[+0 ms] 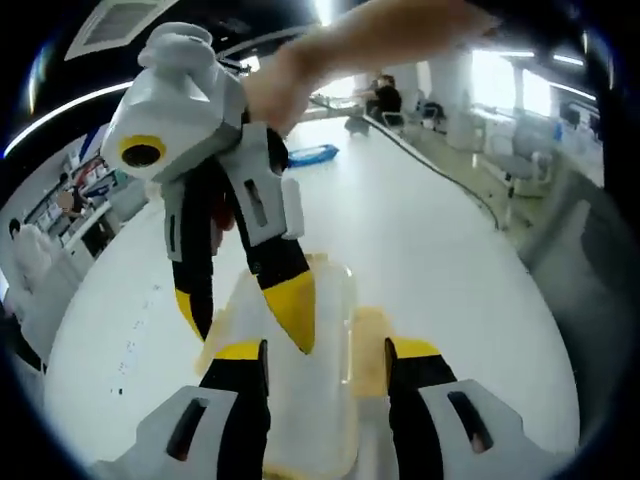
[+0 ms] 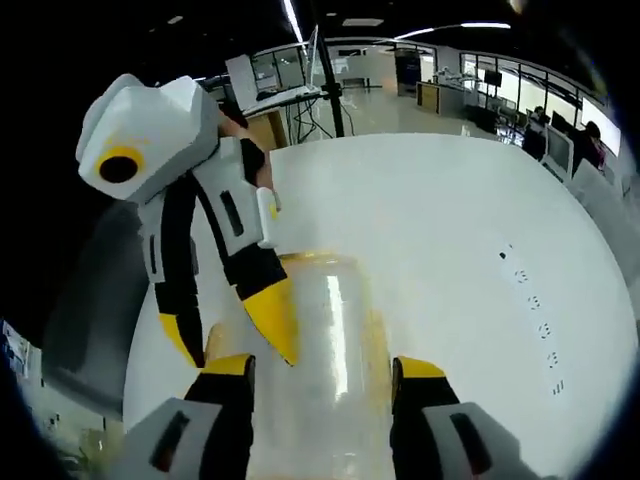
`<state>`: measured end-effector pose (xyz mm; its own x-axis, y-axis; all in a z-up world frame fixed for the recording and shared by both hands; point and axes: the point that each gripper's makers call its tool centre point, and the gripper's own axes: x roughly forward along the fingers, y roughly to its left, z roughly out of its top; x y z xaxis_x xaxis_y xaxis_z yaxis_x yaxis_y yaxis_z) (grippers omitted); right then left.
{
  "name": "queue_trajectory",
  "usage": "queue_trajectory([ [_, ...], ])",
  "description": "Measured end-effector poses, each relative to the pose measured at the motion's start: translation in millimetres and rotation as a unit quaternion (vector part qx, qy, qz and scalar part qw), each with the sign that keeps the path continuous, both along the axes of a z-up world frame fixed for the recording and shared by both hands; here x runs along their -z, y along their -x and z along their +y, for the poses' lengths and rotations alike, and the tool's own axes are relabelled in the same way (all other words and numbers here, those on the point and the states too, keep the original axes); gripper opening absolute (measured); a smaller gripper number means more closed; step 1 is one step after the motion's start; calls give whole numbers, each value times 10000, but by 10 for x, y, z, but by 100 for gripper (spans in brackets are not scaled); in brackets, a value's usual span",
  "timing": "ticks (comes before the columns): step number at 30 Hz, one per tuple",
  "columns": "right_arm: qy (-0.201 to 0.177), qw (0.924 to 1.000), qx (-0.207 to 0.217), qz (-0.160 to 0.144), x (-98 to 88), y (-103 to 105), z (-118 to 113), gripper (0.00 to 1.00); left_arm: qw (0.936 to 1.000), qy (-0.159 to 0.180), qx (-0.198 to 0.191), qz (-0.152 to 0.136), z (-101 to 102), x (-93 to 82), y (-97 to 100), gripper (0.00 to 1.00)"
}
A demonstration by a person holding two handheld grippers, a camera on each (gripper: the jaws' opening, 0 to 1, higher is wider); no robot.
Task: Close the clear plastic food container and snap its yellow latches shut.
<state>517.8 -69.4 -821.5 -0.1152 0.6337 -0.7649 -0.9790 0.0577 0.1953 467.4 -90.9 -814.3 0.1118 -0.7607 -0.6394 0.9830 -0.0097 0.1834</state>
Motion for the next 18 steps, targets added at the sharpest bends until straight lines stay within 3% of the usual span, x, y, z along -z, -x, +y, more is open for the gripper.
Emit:
queue_trajectory([
  [1, 71, 10000, -14, -32, 27, -13, -14, 55, 9996, 130, 118, -199, -47, -23, 0, 44],
  [2, 63, 10000, -29, -3, 17, -5, -11, 55, 9999, 15, 28, -158, -16, 8, 11, 43],
  [4, 79, 10000, -38, 47, 10, -8, -15, 54, 9986, -143, 133, -482, -9, 5, -36, 39],
  [6, 97, 9999, -57, 67, 8, -6, -14, 54, 9984, -145, 168, -523, -17, 23, -20, 39],
  [9, 128, 9998, -95, 93, 8, 1, -18, 52, 9953, -247, 438, -832, -2, 45, -23, 38],
  [13, 219, 9995, -151, 180, 1, 22, -3, 49, 9962, -316, 334, -740, -6, 40, -19, 37],
  [18, 677, 9966, -331, 327, 24, 55, -1, 47, 9965, -341, 369, -669, 0, 42, -28, 36],
])
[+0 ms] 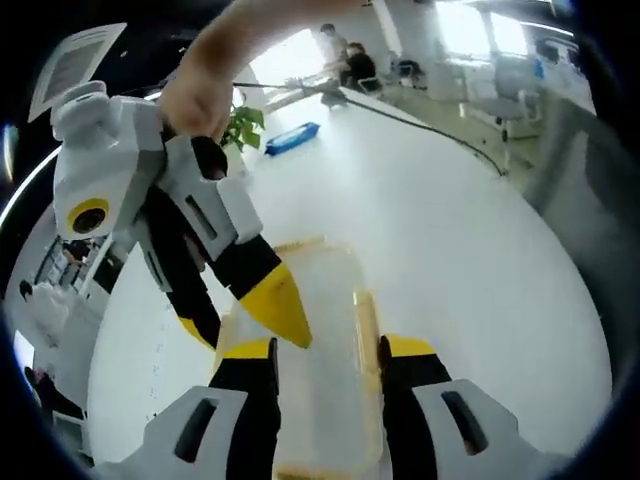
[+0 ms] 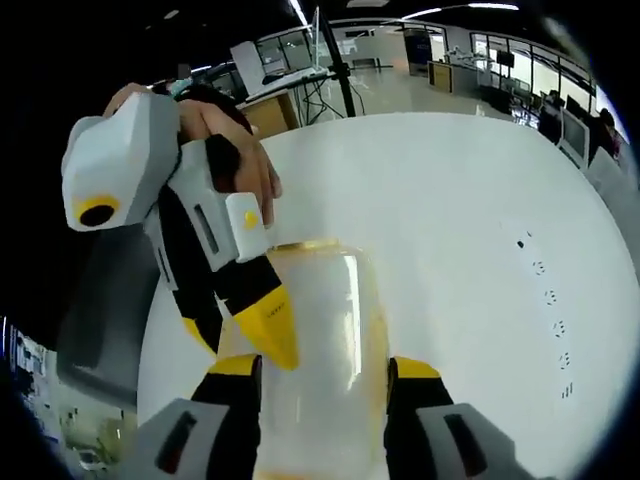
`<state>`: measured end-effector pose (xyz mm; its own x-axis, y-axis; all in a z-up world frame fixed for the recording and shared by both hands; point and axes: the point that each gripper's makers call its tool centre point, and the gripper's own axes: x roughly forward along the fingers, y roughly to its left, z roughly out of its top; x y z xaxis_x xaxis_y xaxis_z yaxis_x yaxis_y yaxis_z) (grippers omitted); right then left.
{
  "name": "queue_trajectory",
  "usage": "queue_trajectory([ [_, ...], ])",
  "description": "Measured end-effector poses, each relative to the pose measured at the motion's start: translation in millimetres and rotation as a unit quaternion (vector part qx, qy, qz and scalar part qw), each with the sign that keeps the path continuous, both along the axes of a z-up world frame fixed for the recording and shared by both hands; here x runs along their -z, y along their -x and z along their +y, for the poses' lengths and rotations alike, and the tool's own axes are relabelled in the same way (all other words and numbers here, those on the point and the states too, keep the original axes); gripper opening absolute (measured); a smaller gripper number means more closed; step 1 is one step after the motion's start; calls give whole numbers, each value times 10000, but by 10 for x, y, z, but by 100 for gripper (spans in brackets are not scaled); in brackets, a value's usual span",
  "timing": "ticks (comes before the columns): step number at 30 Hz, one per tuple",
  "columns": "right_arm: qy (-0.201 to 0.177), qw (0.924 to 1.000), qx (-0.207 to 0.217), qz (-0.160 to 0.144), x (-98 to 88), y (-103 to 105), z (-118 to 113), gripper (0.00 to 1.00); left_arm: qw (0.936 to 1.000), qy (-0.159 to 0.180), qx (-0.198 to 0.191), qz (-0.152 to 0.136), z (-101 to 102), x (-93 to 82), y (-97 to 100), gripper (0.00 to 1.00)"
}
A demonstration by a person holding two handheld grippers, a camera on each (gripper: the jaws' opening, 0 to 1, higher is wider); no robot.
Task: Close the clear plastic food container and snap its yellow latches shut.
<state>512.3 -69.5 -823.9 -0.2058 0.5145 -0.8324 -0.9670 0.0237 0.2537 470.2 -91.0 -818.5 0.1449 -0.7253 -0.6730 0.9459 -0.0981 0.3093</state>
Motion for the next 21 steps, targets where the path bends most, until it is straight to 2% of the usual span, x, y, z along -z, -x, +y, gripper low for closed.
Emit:
queue_trajectory([
  [9, 420, 9984, -252, 287, 31, -21, 1, 46, 9999, -105, -106, -53, -5, 6, -5, 34],
  [15, 684, 9961, -461, 300, 39, 4, -5, 47, 9997, -111, -161, -111, -4, -1, -10, 34],
  [16, 746, 9955, -484, 319, 45, 3, -8, 47, 9991, -136, -282, -270, 16, 17, -46, 34],
  [17, 767, 9952, -518, 313, 57, 6, -11, 47, 9994, -62, -153, -318, -17, 10, -7, 33],
  [21, 788, 9948, -529, 368, 68, 9, -34, 48, 9992, -45, -239, -304, -2, 1, -6, 34],
])
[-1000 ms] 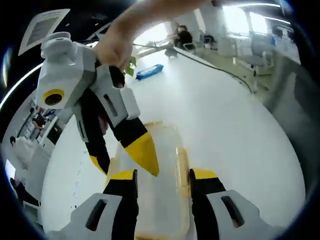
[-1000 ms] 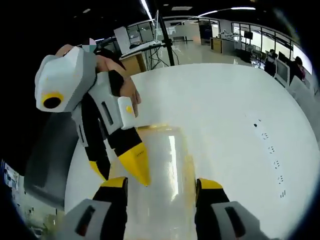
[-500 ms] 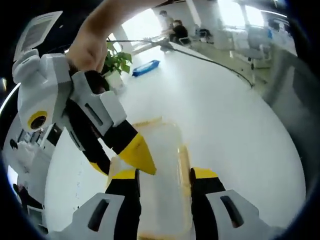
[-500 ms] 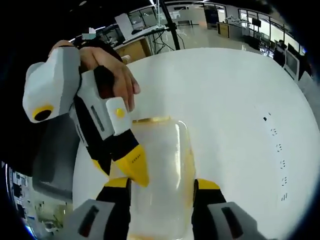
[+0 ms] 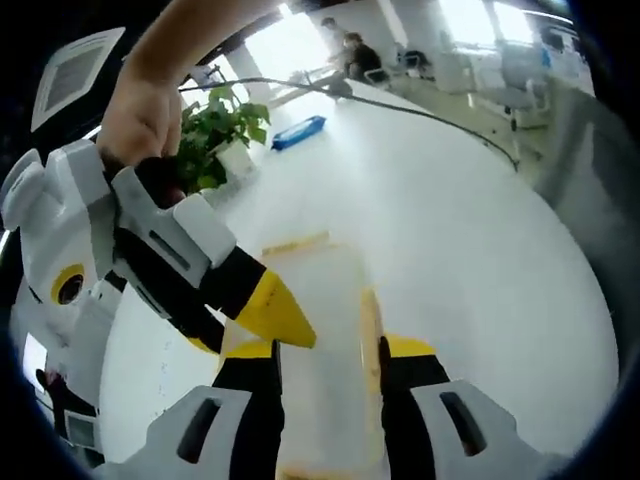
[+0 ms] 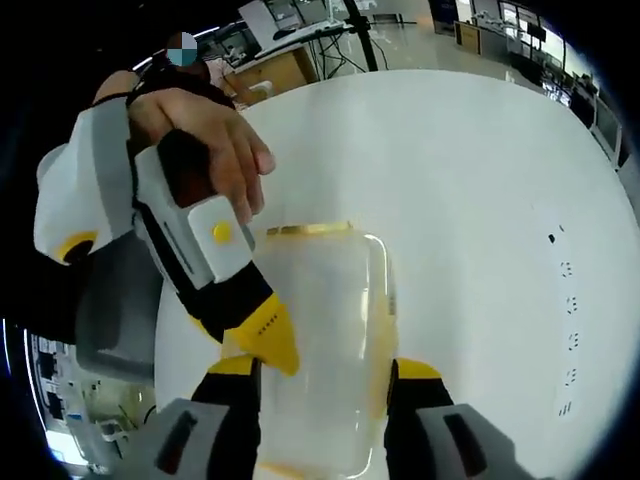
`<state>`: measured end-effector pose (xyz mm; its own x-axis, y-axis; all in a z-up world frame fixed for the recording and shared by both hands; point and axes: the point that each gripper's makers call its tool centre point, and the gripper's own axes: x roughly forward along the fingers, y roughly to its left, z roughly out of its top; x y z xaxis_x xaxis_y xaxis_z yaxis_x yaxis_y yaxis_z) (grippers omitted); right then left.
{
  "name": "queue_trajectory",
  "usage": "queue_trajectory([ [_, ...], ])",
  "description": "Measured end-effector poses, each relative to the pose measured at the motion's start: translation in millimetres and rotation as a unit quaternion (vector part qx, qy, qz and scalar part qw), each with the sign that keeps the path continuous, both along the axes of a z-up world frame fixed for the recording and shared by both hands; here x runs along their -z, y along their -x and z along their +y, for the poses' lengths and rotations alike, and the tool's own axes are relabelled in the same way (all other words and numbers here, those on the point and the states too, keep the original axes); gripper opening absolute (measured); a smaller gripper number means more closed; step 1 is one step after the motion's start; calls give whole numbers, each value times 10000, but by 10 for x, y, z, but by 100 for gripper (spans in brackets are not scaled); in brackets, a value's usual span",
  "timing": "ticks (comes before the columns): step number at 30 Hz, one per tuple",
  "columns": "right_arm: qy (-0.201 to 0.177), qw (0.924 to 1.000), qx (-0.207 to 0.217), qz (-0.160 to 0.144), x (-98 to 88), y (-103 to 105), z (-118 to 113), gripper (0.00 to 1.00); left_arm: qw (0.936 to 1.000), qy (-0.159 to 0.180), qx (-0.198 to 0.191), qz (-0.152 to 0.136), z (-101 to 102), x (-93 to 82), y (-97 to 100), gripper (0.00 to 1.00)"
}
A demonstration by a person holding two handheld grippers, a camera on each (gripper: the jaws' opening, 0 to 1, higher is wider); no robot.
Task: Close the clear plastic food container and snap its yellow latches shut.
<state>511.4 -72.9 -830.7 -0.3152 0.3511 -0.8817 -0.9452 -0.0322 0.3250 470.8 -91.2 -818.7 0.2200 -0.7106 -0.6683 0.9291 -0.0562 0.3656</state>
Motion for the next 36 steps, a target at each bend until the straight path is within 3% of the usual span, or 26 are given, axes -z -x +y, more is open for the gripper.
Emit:
queue_trajectory([
  [5, 62, 9999, -78, 66, 7, 9, 9, 48, 9998, 81, 11, 169, -12, -10, 26, 36],
  [10, -2, 9998, -14, 199, -11, 85, 52, 50, 9997, -130, 133, 126, -5, -5, 62, 42],
  [11, 37, 9999, -12, 160, -18, 82, 50, 51, 9996, -149, 89, 208, -11, -20, 67, 42],
  [12, 134, 9995, -232, -147, -14, 12, 0, 53, 9992, -180, -59, 357, 7, -24, 72, 42],
  [13, 176, 9991, -275, -268, -18, -12, -16, 56, 9991, -212, -101, 362, 9, -50, 55, 40],
  [14, 229, 9990, -234, -290, -27, -10, -26, 57, 9987, -233, -99, 443, 14, -66, 75, 38],
  [17, 223, 9990, -266, -276, -115, 58, -45, 58, 9993, -300, 156, 183, 11, -138, 101, 43],
  [19, 210, 9989, -230, -351, -191, 25, -74, 58, 9990, -365, 83, 245, 33, -151, 101, 49],
  [23, 145, 9991, -81, -382, -279, -22, -88, 58, 9986, -414, 94, 306, 84, -203, 151, 47],
  [26, 132, 9989, -128, -430, -313, -7, -78, 58, 9984, -473, 85, 293, 99, -205, 148, 52],
  [36, -1, 9984, -161, -545, -391, 6, -49, 58, 9968, -705, 90, 355, 123, -228, 160, 46],
])
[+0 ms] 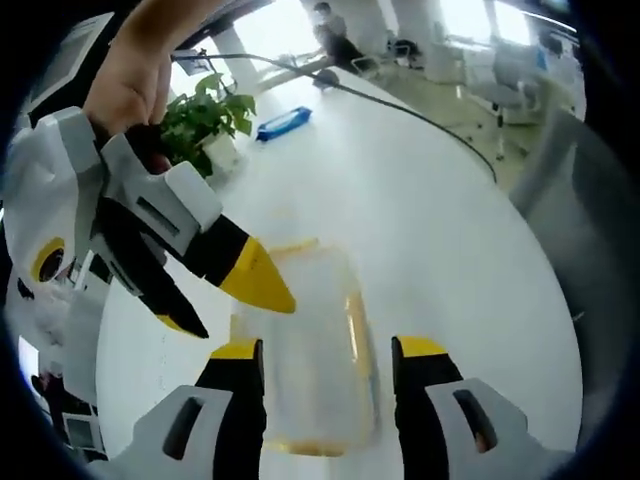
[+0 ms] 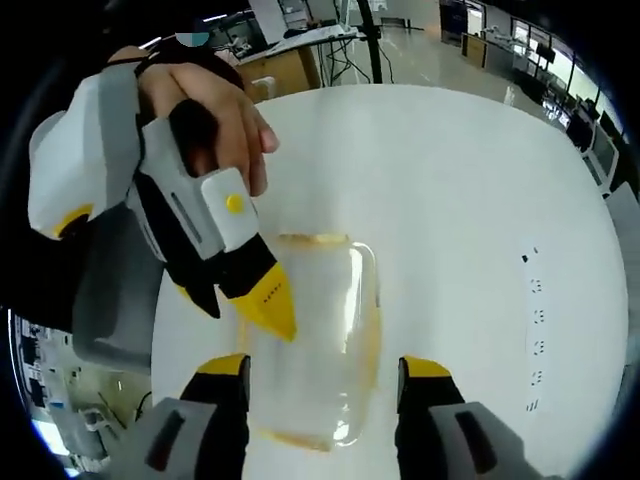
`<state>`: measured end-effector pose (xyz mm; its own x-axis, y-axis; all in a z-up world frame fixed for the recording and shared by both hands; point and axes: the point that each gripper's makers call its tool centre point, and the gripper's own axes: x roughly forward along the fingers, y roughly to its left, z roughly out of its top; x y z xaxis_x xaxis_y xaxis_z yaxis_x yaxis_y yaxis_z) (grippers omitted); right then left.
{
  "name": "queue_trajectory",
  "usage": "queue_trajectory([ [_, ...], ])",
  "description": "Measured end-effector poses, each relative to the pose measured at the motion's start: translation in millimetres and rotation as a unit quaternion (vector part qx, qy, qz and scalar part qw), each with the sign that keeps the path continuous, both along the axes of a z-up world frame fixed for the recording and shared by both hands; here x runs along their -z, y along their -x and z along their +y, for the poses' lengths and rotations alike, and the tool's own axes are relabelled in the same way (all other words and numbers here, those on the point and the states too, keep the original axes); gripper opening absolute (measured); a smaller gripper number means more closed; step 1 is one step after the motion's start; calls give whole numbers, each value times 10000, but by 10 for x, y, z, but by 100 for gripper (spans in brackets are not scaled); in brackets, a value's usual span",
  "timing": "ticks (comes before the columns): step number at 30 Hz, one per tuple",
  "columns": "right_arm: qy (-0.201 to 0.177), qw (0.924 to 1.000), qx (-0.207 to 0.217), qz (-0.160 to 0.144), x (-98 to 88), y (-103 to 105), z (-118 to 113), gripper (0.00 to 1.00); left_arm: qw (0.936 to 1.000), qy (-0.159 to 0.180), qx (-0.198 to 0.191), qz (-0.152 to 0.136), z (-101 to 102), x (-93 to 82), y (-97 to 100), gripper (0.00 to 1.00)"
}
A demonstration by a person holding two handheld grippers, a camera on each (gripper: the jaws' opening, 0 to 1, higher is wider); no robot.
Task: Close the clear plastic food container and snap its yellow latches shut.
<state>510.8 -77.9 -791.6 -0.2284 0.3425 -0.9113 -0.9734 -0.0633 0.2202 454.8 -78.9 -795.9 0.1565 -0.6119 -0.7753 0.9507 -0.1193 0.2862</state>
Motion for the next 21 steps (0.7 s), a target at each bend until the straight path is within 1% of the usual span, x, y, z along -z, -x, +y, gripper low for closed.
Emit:
queue_trajectory([
  [2, -65, 10000, 61, 14, -25, 9, 17, 58, 10000, -37, 18, 77, 1, -8, 8, 46],
  [4, -69, 9999, 44, -58, -45, 37, 13, 58, 9999, -93, 15, 119, 21, -1, -9, 47],
  [6, -85, 9999, 25, -117, -66, 73, 8, 58, 9997, -162, 22, 186, 60, 13, -33, 46],
  [8, -114, 9998, 39, -138, -98, 134, 2, 58, 9990, -257, 87, 354, 94, 37, -17, 46],
  [10, -99, 9997, 11, -225, -122, 204, -34, 58, 9984, -283, 178, 455, 97, 25, -17, 48],
  [12, -111, 9993, 75, -346, -144, 241, -67, 59, 9977, -324, 117, 591, 106, -4, -79, 47],
  [14, -188, 9987, 163, -447, -173, 263, -75, 59, 9959, -367, 43, 824, 132, -23, -117, 48],
  [16, -263, 9975, 304, -585, -205, 268, -94, 58, 9922, -500, -56, 1137, 183, -19, -111, 50],
  [18, -307, 9970, 348, -619, -217, 309, -108, 59, 9923, -566, -64, 1096, 211, -37, -206, 51],
  [20, -233, 9966, 389, -685, -196, 308, -139, 59, 9913, -690, -81, 1115, 249, -34, -243, 50],
  [21, -168, 9965, 404, -706, -191, 310, -160, 60, 9912, -697, -85, 1122, 251, -44, -251, 51],
])
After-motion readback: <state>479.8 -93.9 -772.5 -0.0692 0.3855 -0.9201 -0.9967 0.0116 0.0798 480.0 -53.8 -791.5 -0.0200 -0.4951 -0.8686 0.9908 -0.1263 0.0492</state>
